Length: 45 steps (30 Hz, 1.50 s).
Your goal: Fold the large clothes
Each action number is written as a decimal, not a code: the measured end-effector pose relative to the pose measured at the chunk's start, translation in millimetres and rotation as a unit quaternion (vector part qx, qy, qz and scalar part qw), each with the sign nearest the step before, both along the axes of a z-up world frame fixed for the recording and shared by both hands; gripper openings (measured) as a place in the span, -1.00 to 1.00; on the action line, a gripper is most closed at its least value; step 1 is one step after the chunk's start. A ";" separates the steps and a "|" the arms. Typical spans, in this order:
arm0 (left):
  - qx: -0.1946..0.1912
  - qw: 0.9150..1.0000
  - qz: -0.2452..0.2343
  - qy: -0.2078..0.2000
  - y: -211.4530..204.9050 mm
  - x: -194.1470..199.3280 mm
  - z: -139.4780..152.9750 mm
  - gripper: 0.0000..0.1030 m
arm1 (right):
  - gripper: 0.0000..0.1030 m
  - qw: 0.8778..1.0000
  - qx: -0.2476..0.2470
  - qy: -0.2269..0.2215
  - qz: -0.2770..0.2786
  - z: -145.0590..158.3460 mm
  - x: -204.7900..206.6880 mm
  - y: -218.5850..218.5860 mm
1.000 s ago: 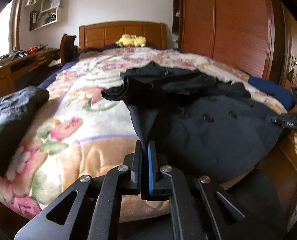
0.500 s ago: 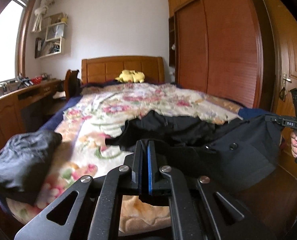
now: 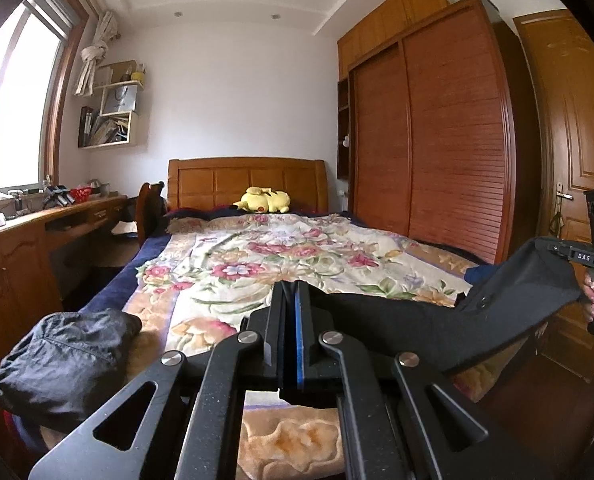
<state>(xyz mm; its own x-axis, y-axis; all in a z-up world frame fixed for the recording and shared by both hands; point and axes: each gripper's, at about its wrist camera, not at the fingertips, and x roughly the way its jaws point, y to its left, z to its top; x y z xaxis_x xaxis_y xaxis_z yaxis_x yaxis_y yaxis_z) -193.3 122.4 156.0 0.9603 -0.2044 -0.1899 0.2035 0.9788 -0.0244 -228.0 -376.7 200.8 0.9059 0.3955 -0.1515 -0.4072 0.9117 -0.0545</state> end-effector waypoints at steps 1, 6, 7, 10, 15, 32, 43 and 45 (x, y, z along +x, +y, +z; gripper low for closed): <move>0.001 1.000 0.001 -0.002 0.9 -0.1 1.2 -0.92 | -0.90 1.000 -0.001 -0.002 0.001 -2.5 -1.0 -0.6; 0.011 1.000 0.012 0.005 0.2 13.7 -3.4 -0.92 | -0.90 1.000 -0.014 -0.006 -0.004 -10.8 3.2 9.5; 0.012 1.000 0.015 0.011 0.1 19.3 -7.4 -0.92 | -0.90 1.000 -0.019 -0.005 -0.008 -12.6 9.6 12.1; 0.016 0.999 0.027 0.041 1.2 50.5 -27.2 -0.92 | -0.90 0.999 -0.034 0.012 -0.017 -17.3 29.3 21.5; 0.012 0.996 0.042 0.083 5.1 93.6 -58.4 -0.92 | -0.90 0.996 -0.065 0.053 -0.038 -36.9 84.3 35.7; 0.038 0.986 0.062 0.152 -5.4 201.1 -119.6 -0.92 | -0.90 0.986 -0.083 0.133 -0.049 -69.7 215.8 57.1; 0.048 0.983 0.083 0.155 -5.9 259.8 -120.9 -0.91 | -0.90 0.986 -0.072 0.136 -0.058 -74.0 306.4 70.1; 0.051 0.983 0.086 0.156 -6.1 271.0 -119.3 -0.91 | -0.90 0.986 -0.074 0.135 -0.060 -73.4 318.3 72.8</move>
<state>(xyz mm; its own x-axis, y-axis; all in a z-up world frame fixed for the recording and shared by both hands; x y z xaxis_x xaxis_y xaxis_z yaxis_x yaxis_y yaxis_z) 77.8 116.3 36.7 0.8710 -0.0082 -0.4913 0.0321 0.9987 0.0403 90.2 -304.0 127.3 0.8637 0.2429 -0.4415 -0.3146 0.9444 -0.0958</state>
